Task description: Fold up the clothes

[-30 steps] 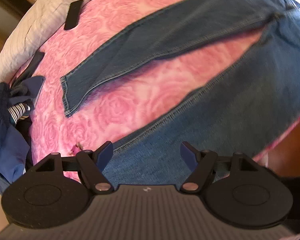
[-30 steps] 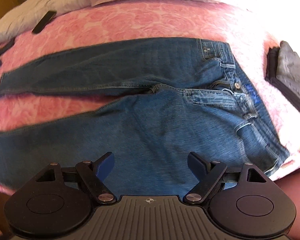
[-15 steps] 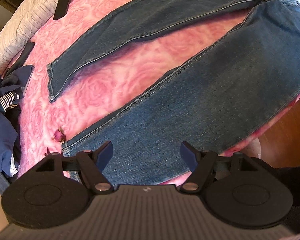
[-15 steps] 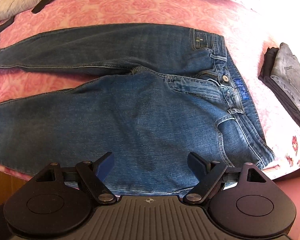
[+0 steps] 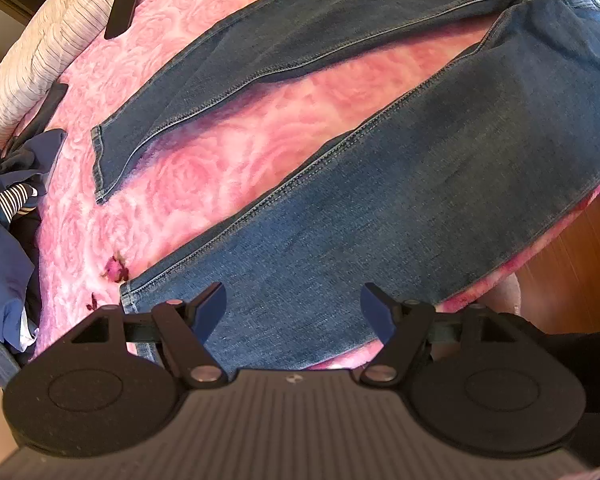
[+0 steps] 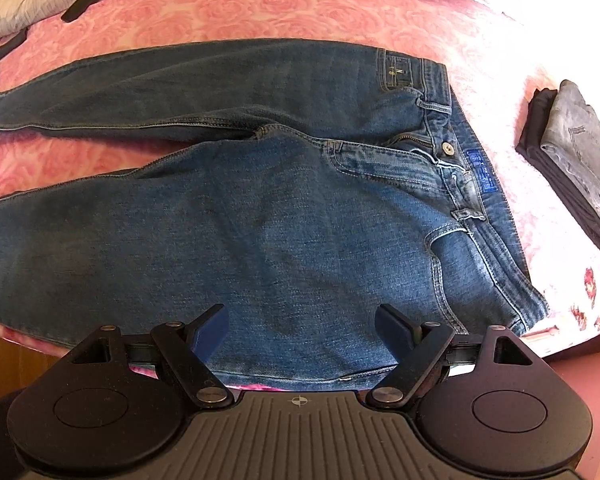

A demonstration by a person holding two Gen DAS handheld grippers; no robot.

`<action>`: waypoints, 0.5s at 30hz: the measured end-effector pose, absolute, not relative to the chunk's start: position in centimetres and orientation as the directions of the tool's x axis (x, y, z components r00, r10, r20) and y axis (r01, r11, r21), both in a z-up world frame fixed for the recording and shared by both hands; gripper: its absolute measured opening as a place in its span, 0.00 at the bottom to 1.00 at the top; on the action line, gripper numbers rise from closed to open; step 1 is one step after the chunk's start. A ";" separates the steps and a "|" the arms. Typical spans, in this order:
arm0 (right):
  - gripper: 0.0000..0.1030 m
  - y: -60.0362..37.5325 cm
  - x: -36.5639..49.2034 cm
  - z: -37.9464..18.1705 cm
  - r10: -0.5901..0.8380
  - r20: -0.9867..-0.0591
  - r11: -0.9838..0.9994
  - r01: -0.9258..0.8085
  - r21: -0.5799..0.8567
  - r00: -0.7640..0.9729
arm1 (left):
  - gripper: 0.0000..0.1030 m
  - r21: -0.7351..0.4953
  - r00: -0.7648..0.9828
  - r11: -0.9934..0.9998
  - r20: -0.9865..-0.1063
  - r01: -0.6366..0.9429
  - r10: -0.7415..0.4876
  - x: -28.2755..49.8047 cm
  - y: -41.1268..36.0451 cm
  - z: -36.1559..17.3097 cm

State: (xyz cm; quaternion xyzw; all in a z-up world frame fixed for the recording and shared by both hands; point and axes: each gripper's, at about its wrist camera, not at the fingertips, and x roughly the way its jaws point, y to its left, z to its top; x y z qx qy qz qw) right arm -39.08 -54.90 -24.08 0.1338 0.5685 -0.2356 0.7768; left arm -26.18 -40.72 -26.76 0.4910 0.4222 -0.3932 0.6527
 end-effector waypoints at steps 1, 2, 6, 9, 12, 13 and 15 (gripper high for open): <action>0.81 -54.9 -39.1 -24.1 -0.212 -0.947 0.854 0.517 -0.058 0.243 | 0.69 0.310 0.335 0.210 -0.937 0.927 -0.098 -26.2 -40.6 -26.8; 0.81 -54.9 -39.1 -24.2 -0.209 -0.947 0.855 0.516 -0.057 0.243 | 0.69 0.310 0.336 0.212 -0.937 0.927 -0.096 -26.3 -40.6 -26.8; 0.81 -54.9 -39.1 -24.5 -0.195 -0.951 0.855 0.516 -0.044 0.242 | 0.69 0.312 0.338 0.220 -0.937 0.924 -0.090 -26.6 -40.1 -27.0; 0.81 -55.0 -39.1 -24.7 -0.183 -0.953 0.855 0.518 -0.034 0.241 | 0.69 0.310 0.336 0.228 -0.938 0.923 -0.082 -26.8 -39.6 -27.3; 0.81 -55.0 -39.1 -24.9 -0.171 -0.956 0.854 0.519 -0.023 0.239 | 0.69 0.309 0.333 0.230 -0.940 0.923 -0.075 -27.1 -39.2 -27.5; 0.81 -55.0 -39.1 -25.0 -0.167 -0.957 0.854 0.520 -0.019 0.239 | 0.69 0.308 0.333 0.230 -0.940 0.923 -0.074 -27.2 -39.1 -27.5; 0.81 -55.0 -39.1 -25.1 -0.161 -0.958 0.854 0.520 -0.015 0.237 | 0.69 0.307 0.332 0.230 -0.940 0.923 -0.075 -27.4 -38.9 -27.6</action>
